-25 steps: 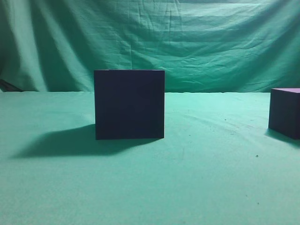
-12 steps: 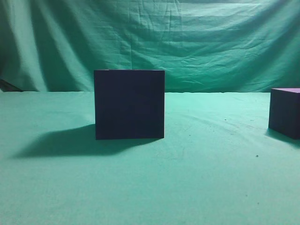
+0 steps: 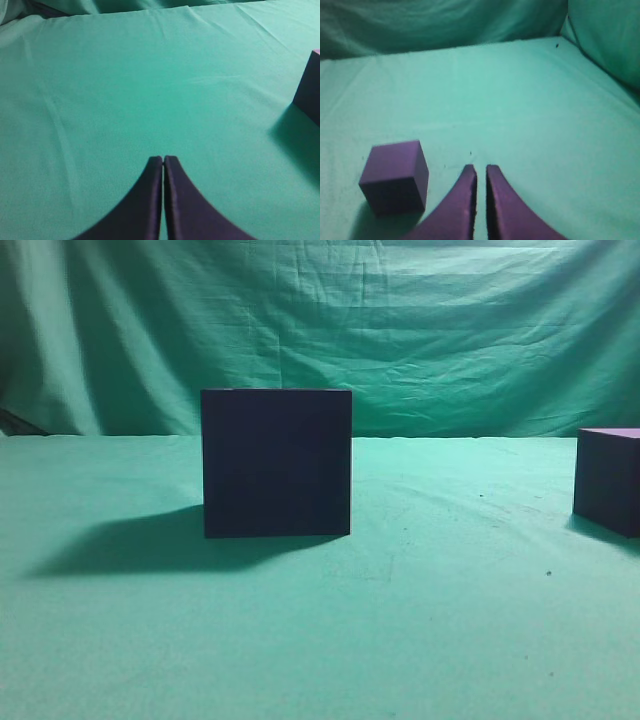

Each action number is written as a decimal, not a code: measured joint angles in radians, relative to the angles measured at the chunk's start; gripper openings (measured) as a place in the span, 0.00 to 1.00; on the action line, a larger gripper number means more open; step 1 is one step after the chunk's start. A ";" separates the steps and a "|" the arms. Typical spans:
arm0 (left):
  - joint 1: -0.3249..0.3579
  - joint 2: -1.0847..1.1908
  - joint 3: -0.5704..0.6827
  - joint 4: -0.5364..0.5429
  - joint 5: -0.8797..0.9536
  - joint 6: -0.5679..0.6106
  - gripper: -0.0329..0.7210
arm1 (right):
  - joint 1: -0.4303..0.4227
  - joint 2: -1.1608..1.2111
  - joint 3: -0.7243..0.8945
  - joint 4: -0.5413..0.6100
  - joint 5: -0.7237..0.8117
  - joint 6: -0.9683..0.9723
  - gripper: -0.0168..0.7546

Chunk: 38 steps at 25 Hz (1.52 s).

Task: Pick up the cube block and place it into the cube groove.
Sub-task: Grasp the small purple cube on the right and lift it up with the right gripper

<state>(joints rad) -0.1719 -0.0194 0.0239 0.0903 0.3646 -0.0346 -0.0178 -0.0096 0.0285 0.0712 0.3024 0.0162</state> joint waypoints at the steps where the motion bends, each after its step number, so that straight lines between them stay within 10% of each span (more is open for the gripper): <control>1: 0.000 0.000 0.000 0.000 0.000 0.000 0.04 | 0.000 0.000 0.000 0.002 -0.050 0.000 0.08; 10: 0.000 0.000 0.000 0.000 0.000 0.000 0.04 | 0.000 0.004 0.000 0.077 -0.410 0.046 0.08; 30: 0.000 0.000 0.000 0.000 0.000 0.000 0.04 | 0.010 0.751 -0.539 0.246 0.342 -0.232 0.02; 38: 0.000 0.000 0.000 0.000 0.000 0.000 0.04 | 0.253 1.134 -0.773 0.116 0.569 -0.167 0.02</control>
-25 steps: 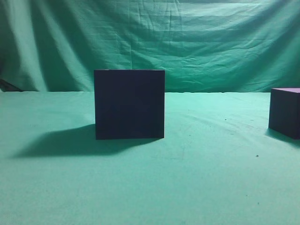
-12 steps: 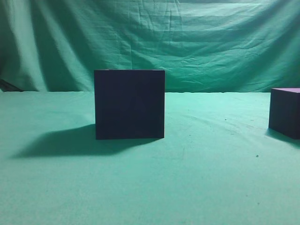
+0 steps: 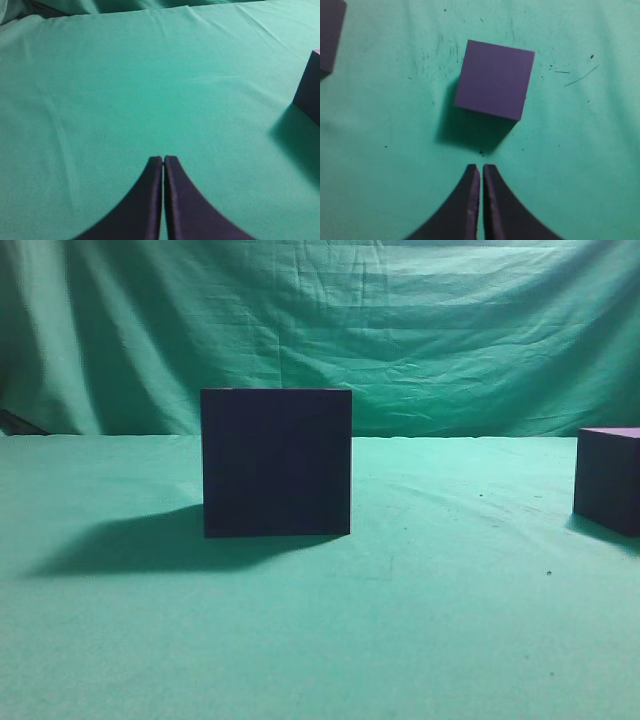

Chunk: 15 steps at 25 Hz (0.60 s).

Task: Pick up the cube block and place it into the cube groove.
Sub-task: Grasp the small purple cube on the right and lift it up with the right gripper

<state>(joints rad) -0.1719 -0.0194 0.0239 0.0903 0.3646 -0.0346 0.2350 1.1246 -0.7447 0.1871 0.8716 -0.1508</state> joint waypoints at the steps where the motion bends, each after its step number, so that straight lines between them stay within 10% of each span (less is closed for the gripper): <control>1: 0.000 0.000 0.000 0.000 0.000 0.000 0.04 | 0.031 0.050 -0.033 -0.039 0.009 0.036 0.02; 7: 0.000 0.000 0.000 0.000 0.000 0.000 0.04 | 0.077 0.242 -0.148 -0.150 0.021 0.147 0.08; 15: 0.000 0.000 0.000 0.000 0.000 0.000 0.04 | 0.077 0.396 -0.169 -0.161 -0.028 0.156 0.81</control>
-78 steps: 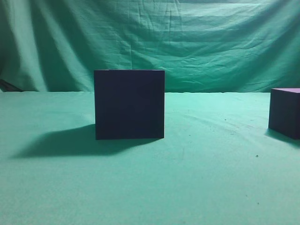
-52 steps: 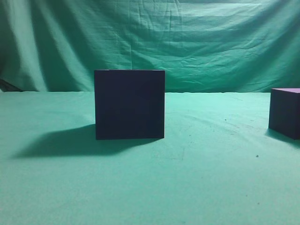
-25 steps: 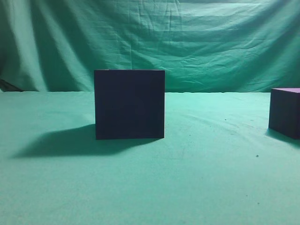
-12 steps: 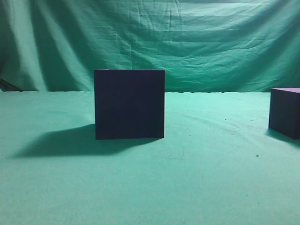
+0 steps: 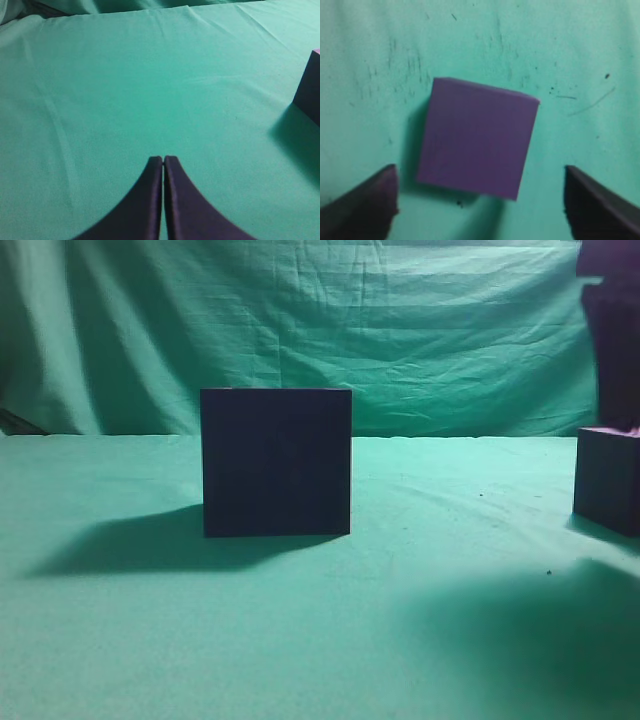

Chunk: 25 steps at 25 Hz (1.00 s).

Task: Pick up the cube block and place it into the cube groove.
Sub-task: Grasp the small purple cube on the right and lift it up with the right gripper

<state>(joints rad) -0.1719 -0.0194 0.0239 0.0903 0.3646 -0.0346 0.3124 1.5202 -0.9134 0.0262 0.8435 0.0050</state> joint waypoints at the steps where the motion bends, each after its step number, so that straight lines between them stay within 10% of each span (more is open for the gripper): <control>1: 0.000 0.000 0.000 0.000 0.000 0.000 0.04 | 0.000 0.016 0.000 0.000 -0.016 0.000 0.85; 7: 0.000 0.000 0.000 0.000 0.000 0.000 0.04 | 0.000 0.078 -0.002 0.000 -0.093 0.004 0.86; 12: 0.000 0.000 0.000 0.000 0.000 0.000 0.04 | 0.000 0.099 -0.002 0.000 -0.107 0.016 0.57; 25: 0.000 0.000 0.000 0.000 0.000 0.000 0.04 | 0.068 0.102 -0.364 0.049 0.240 0.025 0.59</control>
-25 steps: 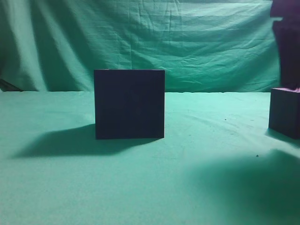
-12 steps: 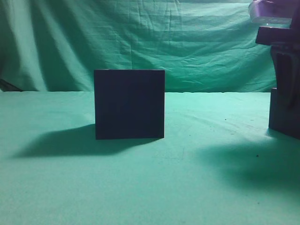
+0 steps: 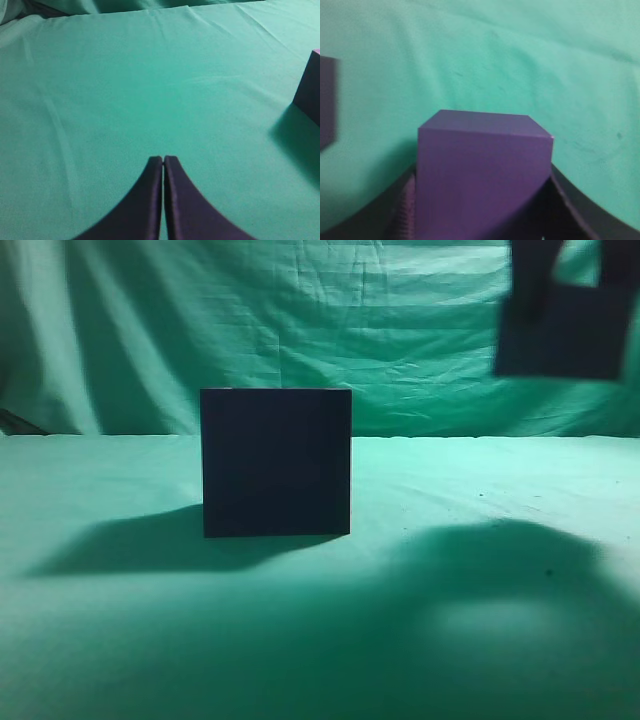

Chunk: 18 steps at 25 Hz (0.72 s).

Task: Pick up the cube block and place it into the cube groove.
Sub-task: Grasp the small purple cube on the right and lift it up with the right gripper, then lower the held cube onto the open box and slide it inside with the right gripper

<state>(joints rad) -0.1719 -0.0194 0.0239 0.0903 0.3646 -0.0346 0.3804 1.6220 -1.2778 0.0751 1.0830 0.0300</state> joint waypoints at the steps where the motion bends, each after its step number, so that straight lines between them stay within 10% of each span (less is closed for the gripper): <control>1: 0.000 0.000 0.000 0.000 0.000 0.000 0.04 | 0.033 0.000 -0.032 0.002 0.015 0.000 0.59; 9: 0.000 0.000 0.000 0.000 0.000 0.000 0.04 | 0.324 0.011 -0.139 0.080 -0.081 0.068 0.59; 18: 0.000 0.000 0.000 0.000 0.000 0.000 0.04 | 0.362 0.132 -0.145 0.094 -0.191 0.271 0.59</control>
<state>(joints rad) -0.1719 -0.0194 0.0239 0.0903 0.3646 -0.0346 0.7427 1.7537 -1.4231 0.1691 0.8921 0.3008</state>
